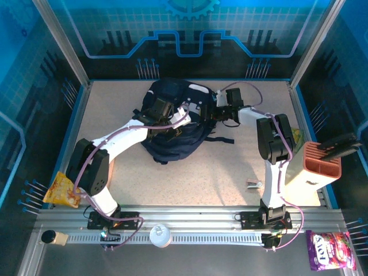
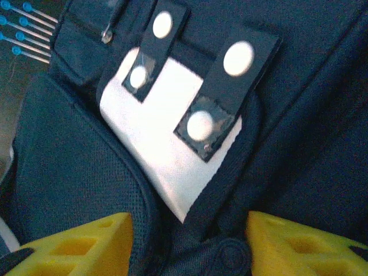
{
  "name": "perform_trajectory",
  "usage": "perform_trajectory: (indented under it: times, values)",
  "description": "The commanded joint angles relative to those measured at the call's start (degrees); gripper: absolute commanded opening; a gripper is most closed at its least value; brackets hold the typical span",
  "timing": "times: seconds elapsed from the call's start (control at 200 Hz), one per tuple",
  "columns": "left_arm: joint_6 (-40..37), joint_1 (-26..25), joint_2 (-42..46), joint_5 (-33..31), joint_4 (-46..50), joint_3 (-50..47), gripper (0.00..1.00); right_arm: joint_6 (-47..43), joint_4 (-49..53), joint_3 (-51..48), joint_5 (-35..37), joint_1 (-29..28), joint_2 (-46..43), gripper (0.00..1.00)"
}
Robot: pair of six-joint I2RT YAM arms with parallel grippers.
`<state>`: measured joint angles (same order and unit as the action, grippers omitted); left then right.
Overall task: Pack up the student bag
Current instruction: Unzip the student bag at the center of the table.
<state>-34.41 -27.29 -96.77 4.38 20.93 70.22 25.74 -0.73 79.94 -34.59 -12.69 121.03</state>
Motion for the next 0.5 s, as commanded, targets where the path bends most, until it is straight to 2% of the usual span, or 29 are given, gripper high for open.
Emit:
perform_trajectory:
  times: [0.0, 0.36, 0.495]
  values:
    - [1.81, 0.58, 1.94, 1.35, -1.59, 0.01, 0.15, -0.3, 1.28, -2.35, -5.05, -0.1, -2.55, 0.47]
    - [1.98, 0.58, 2.11, 1.07, -1.09, 0.04, 0.15, -0.01, 0.89, -3.61, -3.85, 0.18, -2.63, 0.29]
    - [2.03, 0.57, 2.07, 1.21, -1.06, 0.23, 0.15, -0.18, 1.17, -3.87, -3.12, 0.21, -3.14, 0.18]
